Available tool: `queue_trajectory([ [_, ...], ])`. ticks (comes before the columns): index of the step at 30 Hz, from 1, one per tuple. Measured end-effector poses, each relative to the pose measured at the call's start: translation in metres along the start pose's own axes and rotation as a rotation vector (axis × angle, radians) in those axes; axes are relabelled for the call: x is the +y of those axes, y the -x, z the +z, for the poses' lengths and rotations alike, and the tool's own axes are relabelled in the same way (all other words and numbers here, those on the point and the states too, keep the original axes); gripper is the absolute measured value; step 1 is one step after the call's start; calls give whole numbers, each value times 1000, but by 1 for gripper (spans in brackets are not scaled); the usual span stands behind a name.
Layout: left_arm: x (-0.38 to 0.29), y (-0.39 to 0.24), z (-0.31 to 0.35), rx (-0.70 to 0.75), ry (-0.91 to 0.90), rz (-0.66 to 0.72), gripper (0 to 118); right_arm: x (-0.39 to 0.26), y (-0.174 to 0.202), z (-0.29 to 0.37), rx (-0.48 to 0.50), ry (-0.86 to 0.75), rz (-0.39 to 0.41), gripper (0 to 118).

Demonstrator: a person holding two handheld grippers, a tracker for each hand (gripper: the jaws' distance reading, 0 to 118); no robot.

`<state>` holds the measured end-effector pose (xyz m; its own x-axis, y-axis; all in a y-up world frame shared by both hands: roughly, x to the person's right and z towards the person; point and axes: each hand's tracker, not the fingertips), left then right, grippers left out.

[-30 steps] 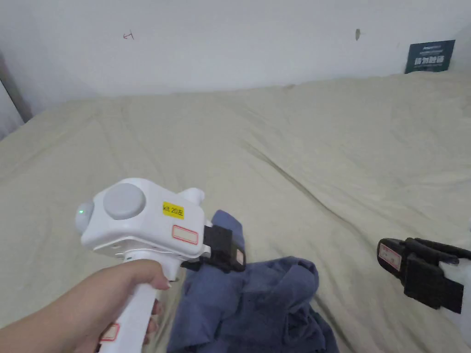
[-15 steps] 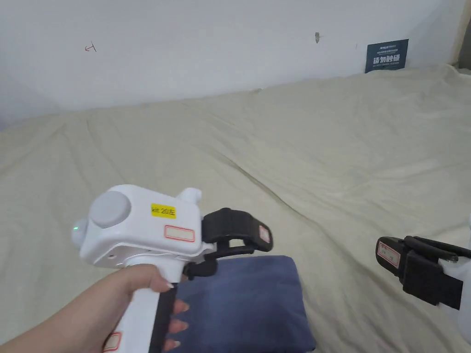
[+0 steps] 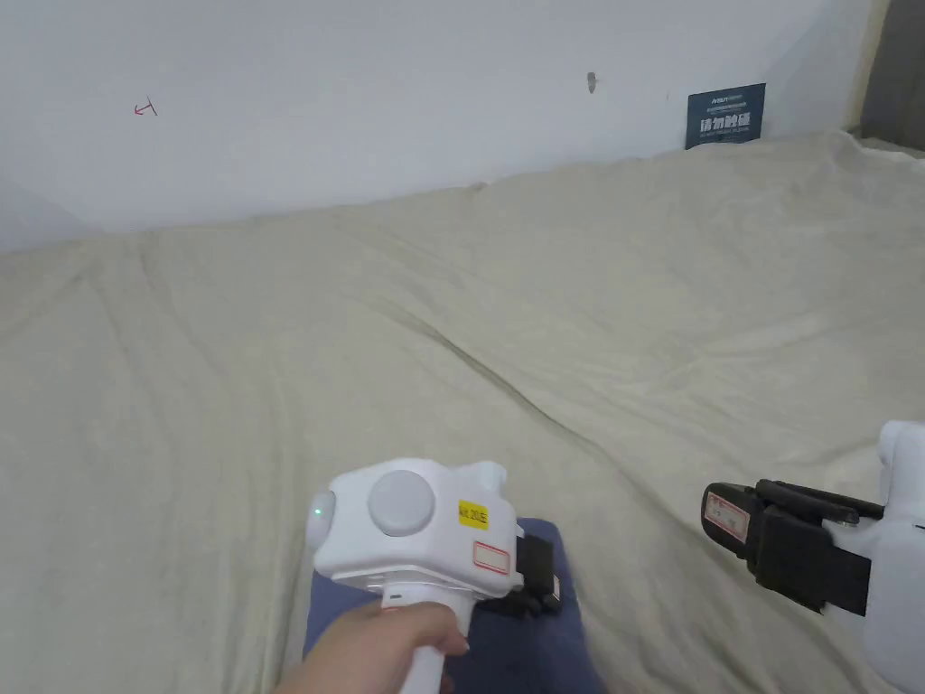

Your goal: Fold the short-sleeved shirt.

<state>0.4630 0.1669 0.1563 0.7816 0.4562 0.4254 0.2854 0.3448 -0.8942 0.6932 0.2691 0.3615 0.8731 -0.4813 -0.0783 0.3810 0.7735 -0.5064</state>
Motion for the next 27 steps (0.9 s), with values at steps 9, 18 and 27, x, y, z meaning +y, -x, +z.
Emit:
queue_trajectory([
  [9,-28,-47,93,-58,-536,-168,3,23,1,13,22,-50,-1,0],
  [18,-100,-14,228,426,-1065,-218,3,30,36,31,-25,-346,194,0],
  [27,-153,11,249,786,-1305,-186,3,11,91,25,-232,-588,377,0],
])
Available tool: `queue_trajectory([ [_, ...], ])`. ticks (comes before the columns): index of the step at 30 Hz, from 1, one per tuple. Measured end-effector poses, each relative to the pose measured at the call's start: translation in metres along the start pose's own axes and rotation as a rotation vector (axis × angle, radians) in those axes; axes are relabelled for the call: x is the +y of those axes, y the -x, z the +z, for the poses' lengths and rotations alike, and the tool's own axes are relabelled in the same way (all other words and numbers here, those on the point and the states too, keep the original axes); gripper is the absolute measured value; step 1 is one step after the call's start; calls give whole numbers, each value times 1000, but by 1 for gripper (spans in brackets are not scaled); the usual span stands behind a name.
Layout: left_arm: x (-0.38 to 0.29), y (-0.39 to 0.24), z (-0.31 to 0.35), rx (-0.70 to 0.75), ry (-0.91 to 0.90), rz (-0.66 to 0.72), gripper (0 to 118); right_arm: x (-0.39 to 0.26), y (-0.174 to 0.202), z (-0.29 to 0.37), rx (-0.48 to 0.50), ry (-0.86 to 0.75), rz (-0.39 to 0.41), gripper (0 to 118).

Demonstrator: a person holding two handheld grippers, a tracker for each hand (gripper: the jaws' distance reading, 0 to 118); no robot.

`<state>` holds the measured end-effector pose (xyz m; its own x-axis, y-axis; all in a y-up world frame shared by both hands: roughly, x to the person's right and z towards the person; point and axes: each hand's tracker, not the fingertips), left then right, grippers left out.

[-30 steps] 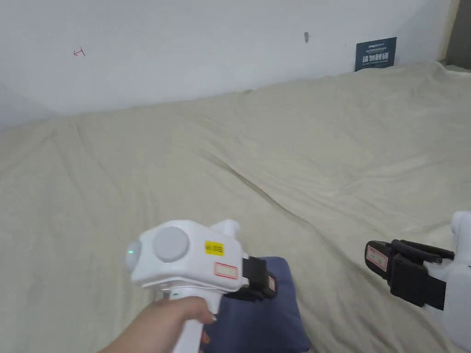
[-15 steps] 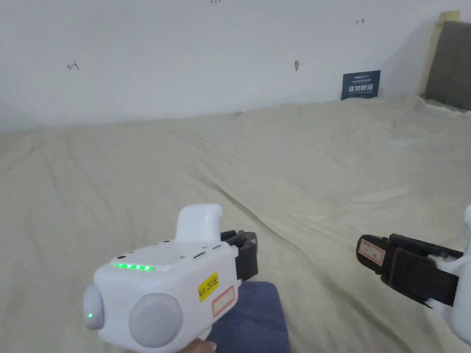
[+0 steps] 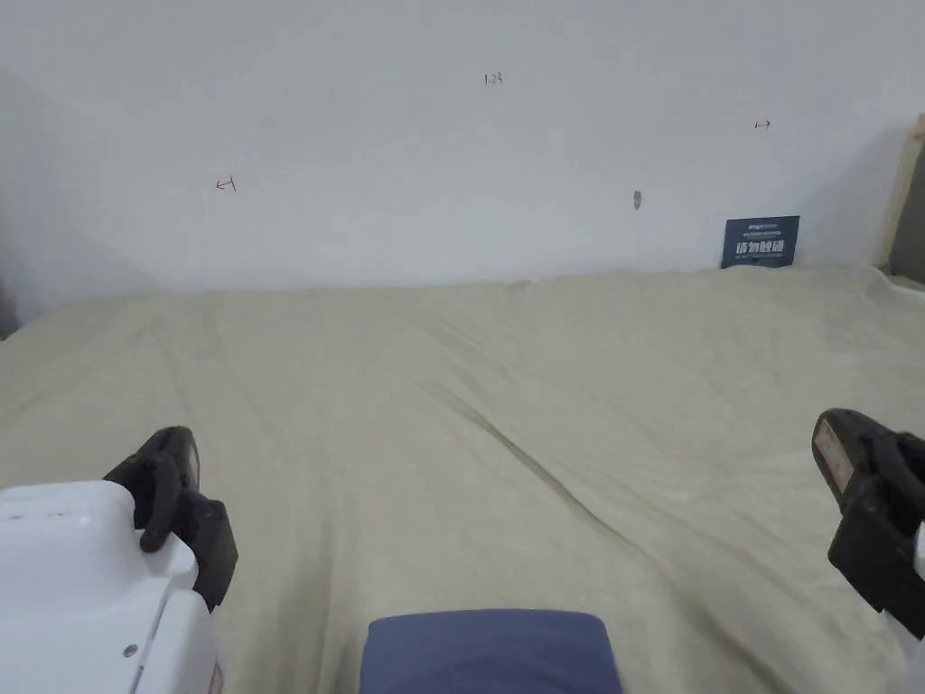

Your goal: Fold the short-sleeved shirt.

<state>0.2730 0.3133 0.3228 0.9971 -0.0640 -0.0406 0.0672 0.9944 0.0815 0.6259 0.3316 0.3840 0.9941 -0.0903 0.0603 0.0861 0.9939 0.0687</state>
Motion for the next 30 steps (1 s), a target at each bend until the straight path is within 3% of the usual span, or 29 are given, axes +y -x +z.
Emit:
queue_trajectory([
  [1,-7,0,-4,-2,15,0,3,-6,-3,-4,7,41,-33,0],
  [2,-17,3,-7,12,52,12,3,-15,-5,-7,4,59,-17,0],
  [5,-44,8,-13,-4,84,26,3,-54,-9,-6,-189,21,200,0],
  [7,-53,4,-12,15,102,8,3,-68,-13,-4,-180,70,229,0],
  [10,-51,0,0,-20,46,24,3,-73,-16,2,-190,105,163,0],
  [30,-56,-2,-4,-4,101,-5,3,-71,-17,5,-241,95,105,0],
])
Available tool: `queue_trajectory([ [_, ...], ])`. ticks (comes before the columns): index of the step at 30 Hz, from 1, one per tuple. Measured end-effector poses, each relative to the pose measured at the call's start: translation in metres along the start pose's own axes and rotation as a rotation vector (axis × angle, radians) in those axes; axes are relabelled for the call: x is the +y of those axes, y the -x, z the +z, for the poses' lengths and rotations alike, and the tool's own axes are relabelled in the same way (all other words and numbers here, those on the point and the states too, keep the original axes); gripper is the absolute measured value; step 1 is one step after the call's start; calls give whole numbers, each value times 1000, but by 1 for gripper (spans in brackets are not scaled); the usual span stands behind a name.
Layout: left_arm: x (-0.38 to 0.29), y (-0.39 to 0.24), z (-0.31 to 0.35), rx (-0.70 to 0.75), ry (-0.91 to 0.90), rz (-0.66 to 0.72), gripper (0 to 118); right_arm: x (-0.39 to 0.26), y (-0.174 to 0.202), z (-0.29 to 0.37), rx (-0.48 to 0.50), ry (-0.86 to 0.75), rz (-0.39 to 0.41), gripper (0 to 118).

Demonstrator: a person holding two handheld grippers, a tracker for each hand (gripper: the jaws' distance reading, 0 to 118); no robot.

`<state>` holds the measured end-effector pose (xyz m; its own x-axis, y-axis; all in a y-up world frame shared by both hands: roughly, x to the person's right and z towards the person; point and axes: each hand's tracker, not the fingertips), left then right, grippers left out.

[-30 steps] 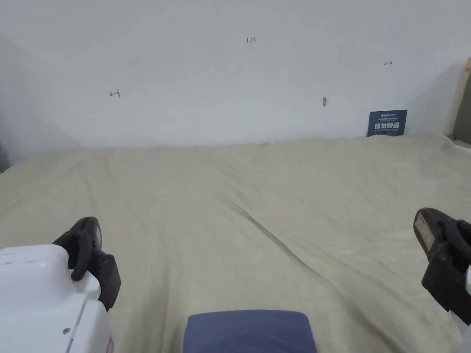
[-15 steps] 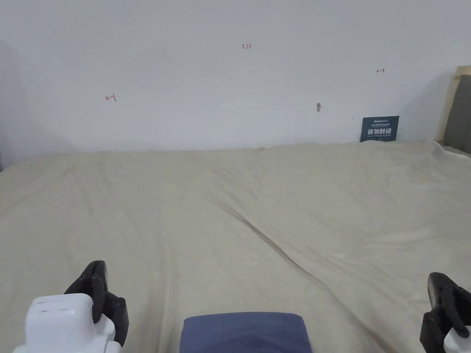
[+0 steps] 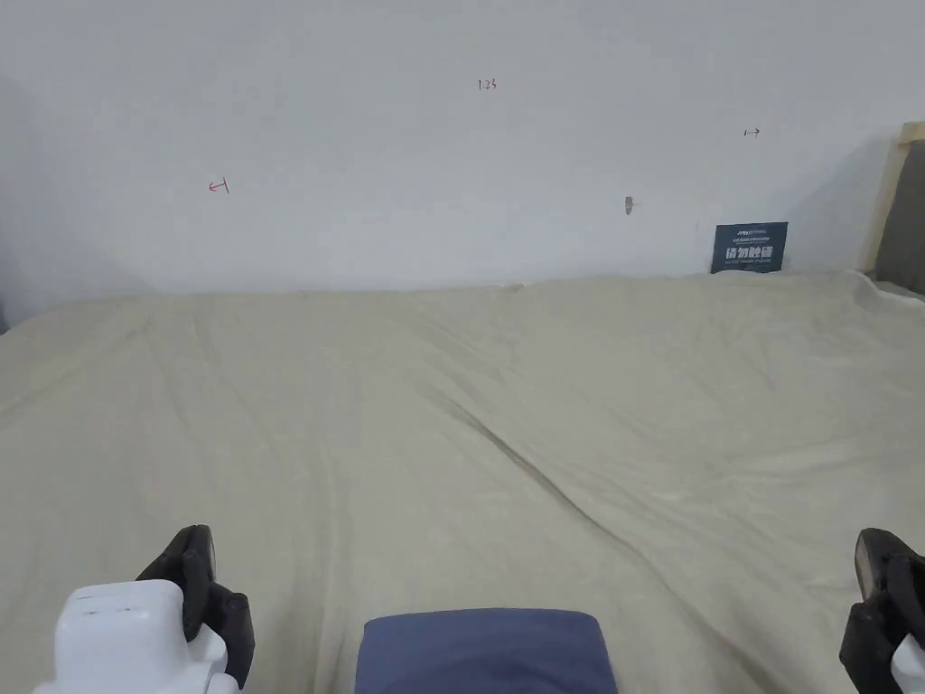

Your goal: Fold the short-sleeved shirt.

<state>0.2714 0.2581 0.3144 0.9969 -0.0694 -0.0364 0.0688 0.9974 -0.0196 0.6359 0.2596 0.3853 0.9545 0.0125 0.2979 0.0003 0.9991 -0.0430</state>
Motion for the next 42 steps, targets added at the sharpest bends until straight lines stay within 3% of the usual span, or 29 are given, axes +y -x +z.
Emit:
queue_trajectory([
  [5,20,15,-3,-120,71,23,3,38,7,3,56,-97,67,0],
  [8,25,26,-4,-175,136,11,3,67,19,-12,229,-104,103,0],
  [11,19,33,-4,-171,185,17,3,84,51,-50,489,195,213,0],
  [13,9,40,-7,-202,248,87,3,61,77,-96,623,571,274,0],
  [16,-6,51,-15,-263,349,191,3,9,101,-128,648,872,269,0],
  [20,-20,65,-31,-337,477,334,3,-56,111,-156,543,1097,423,0],
  [22,-27,75,-48,-481,556,445,3,-77,119,-158,565,1144,389,0],
  [24,-37,80,-68,-591,662,562,3,-38,109,-144,555,1111,332,0],
  [25,-45,82,-80,-665,735,644,3,-63,109,-154,558,1103,315,0],
  [27,-66,83,-106,-785,875,785,4,-55,112,-155,561,1110,316,0],
  [28,-76,83,-117,-819,928,824,15,-51,113,-156,565,1110,315,0],
  [29,-83,80,-125,-846,955,847,35,-78,99,-161,569,1109,314,0],
  [30,-91,79,-134,-887,975,867,64,-78,97,-162,573,1108,313,0],
  [31,-99,74,-143,-921,1010,880,103,-78,95,-163,576,1108,308,0],
  [32,-106,70,-150,-947,1057,872,116,-78,93,-164,577,1110,300,0],
  [37,-130,58,-183,-901,1203,844,118,-77,98,-156,573,1116,274,0],
  [42,-148,30,-194,-1067,1268,1016,118,-77,98,-156,578,1122,270,0],
])
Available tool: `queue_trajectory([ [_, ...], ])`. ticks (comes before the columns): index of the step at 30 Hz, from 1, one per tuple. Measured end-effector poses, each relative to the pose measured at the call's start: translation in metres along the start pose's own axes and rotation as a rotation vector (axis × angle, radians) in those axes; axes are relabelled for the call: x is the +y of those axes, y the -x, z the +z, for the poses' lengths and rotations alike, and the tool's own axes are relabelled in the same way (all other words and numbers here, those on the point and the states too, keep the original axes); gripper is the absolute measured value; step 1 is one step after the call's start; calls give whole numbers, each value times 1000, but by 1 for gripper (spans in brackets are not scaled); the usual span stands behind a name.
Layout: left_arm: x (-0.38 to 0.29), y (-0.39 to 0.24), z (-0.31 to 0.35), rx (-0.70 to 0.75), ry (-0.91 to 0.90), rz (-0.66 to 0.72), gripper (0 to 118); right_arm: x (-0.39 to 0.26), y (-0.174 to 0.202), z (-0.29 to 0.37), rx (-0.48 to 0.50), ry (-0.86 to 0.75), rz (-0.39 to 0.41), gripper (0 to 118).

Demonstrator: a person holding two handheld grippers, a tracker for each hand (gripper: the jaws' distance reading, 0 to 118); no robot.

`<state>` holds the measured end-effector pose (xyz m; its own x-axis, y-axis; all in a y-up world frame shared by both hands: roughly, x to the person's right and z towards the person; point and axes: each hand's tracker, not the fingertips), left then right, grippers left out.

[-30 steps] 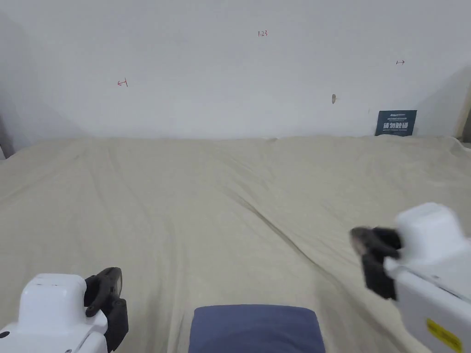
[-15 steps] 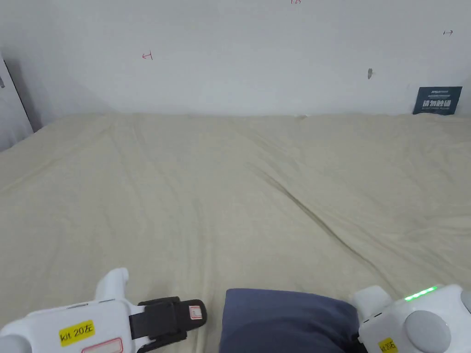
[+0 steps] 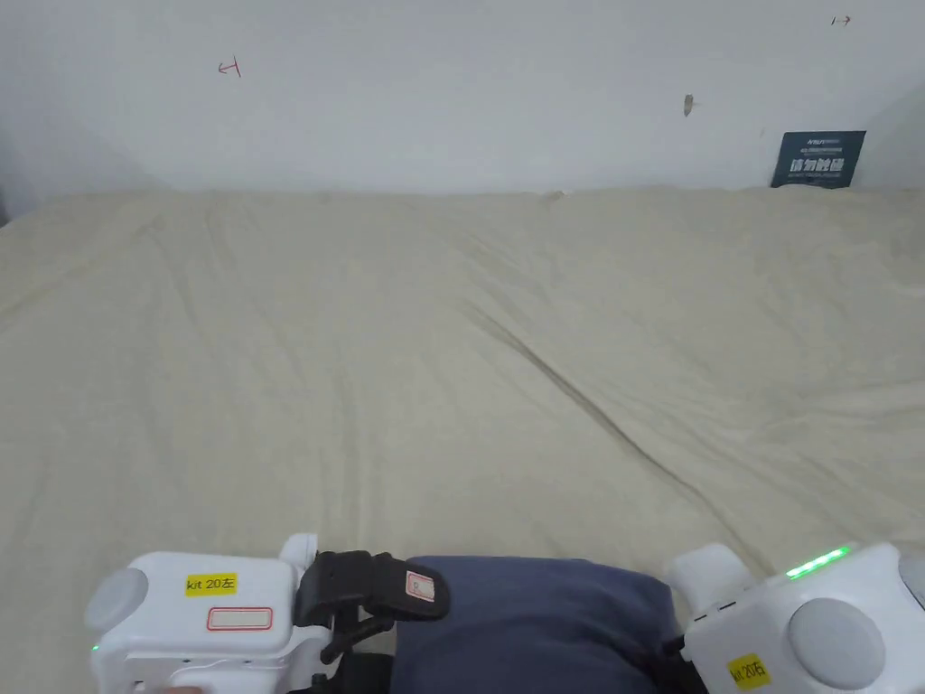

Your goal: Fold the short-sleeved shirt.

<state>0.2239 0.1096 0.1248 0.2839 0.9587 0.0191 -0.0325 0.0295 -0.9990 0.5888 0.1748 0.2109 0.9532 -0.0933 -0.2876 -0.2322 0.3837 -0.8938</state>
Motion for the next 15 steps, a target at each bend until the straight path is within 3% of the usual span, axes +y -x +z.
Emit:
queue_trajectory([
  [3,-4,0,-19,-39,24,-27,118,0,-2,-1,12,-3,-13,0],
  [7,-11,-15,-28,20,11,-69,116,-4,-9,0,44,-23,-48,0],
  [8,-13,-20,-28,93,-29,-112,109,-6,-10,2,53,-31,-57,0],
  [9,-16,-23,-26,163,-58,-163,93,-7,-12,3,61,-39,-63,0],
  [10,-19,-28,-27,248,-76,-208,59,-9,-13,5,68,-45,-72,0],
  [11,-20,-29,-28,335,-76,-245,39,-10,-17,5,74,-50,-87,0],
  [15,-21,-28,-29,288,-65,-200,37,-13,-20,8,91,-58,-121,0],
])
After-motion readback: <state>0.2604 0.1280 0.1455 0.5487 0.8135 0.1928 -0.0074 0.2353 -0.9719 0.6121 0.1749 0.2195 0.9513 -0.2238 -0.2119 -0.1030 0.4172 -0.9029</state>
